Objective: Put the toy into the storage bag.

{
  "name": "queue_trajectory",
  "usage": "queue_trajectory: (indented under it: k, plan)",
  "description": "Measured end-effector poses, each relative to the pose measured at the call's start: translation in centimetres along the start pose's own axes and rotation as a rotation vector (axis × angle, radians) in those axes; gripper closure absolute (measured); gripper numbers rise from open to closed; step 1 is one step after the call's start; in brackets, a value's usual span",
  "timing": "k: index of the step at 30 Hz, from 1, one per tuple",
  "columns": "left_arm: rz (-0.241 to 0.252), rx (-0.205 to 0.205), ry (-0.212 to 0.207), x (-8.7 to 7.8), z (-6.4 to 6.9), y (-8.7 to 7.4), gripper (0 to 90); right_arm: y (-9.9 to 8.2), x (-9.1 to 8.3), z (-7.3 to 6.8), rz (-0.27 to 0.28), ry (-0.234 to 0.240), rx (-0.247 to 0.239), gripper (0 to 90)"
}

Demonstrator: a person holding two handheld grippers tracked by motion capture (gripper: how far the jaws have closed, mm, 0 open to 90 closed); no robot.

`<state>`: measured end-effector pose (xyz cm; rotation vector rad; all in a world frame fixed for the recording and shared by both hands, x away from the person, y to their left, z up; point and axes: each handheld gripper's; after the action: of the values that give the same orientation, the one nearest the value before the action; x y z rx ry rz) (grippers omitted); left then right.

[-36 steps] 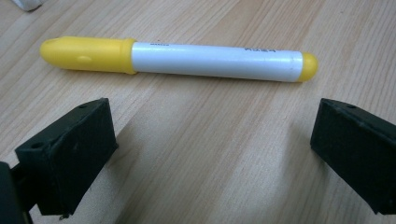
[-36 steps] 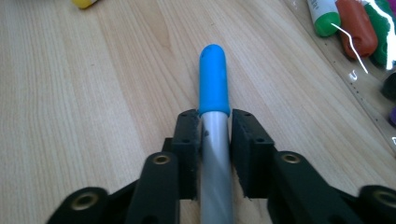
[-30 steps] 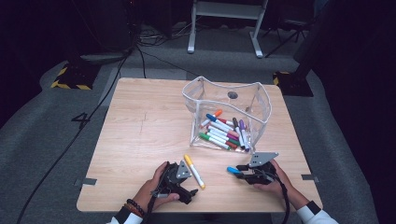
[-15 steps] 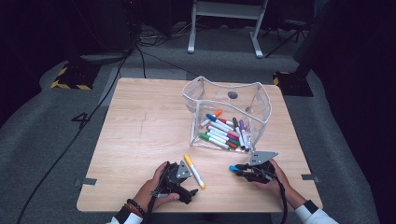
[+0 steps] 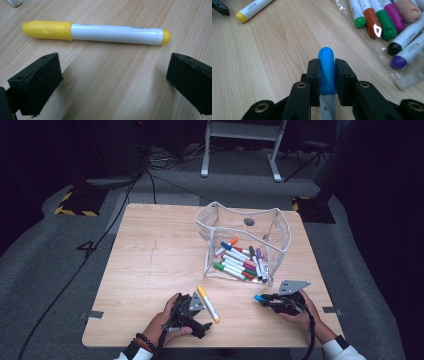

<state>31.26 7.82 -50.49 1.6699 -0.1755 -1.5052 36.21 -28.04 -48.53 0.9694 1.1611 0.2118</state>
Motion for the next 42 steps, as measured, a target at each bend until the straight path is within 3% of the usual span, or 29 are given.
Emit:
queue_trajectory:
  k: [15,18,26,31,42]
  plan:
    - [0.000,0.000,0.000,0.0,0.0,0.0,0.2,1.1,-4.7,1.2,0.136,-0.061,0.026,75.6]
    - [0.000,0.000,0.000,0.0,0.0,0.0,0.2,1.6,-6.3,1.6,0.179,-0.075,0.040,75.6]
    - [0.000,0.000,0.000,0.0,0.0,0.0,0.2,3.6,-10.3,1.7,0.262,-0.120,0.018,75.6]
    - [0.000,0.000,0.000,0.0,0.0,0.0,0.2,5.7,-12.5,2.0,0.303,-0.142,0.005,75.6]
    - [0.000,0.000,0.000,0.0,0.0,0.0,0.2,12.7,-16.1,2.3,0.347,-0.177,-0.071,75.6]
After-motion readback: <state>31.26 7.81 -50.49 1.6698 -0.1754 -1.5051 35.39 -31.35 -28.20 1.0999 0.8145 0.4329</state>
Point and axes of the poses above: each handheld gripper's, and its own axes: x roughly forward along the jaws, y roughly out of its top, z roughly to its right, and after that the axes turned 6 degrees about -y, right-handed
